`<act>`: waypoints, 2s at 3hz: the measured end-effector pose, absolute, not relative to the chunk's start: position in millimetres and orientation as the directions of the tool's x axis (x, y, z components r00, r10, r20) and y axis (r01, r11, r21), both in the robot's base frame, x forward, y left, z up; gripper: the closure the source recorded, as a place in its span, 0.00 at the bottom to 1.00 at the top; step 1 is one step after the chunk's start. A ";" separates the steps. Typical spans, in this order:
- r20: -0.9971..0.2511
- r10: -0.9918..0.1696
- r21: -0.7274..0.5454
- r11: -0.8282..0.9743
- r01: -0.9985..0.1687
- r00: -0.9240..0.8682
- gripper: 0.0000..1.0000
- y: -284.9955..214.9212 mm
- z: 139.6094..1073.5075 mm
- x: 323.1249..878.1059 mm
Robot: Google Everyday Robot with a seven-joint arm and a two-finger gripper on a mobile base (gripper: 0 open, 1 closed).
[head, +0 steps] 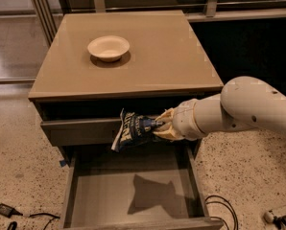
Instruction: Pick blue chip bag from middle drawer and place on counter
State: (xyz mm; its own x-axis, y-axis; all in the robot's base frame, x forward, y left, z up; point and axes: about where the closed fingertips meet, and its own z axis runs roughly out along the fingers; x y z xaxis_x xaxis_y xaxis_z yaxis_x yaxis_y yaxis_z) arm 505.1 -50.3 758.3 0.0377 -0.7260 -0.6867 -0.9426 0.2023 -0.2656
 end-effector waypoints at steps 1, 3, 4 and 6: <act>-0.675 -0.734 -0.297 0.187 -0.936 0.068 1.00 -50.6 777.8 516.8; -0.632 -0.758 -0.457 0.197 -0.867 0.161 1.00 -78.2 876.3 543.2; -0.632 -0.758 -0.457 0.197 -0.867 0.161 1.00 -78.2 876.3 543.3; -0.583 -0.782 -0.510 0.143 -0.848 0.220 1.00 -70.1 889.6 600.0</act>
Offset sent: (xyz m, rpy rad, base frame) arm 0.0513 -0.0357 0.1406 -0.0543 -0.2341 -0.0184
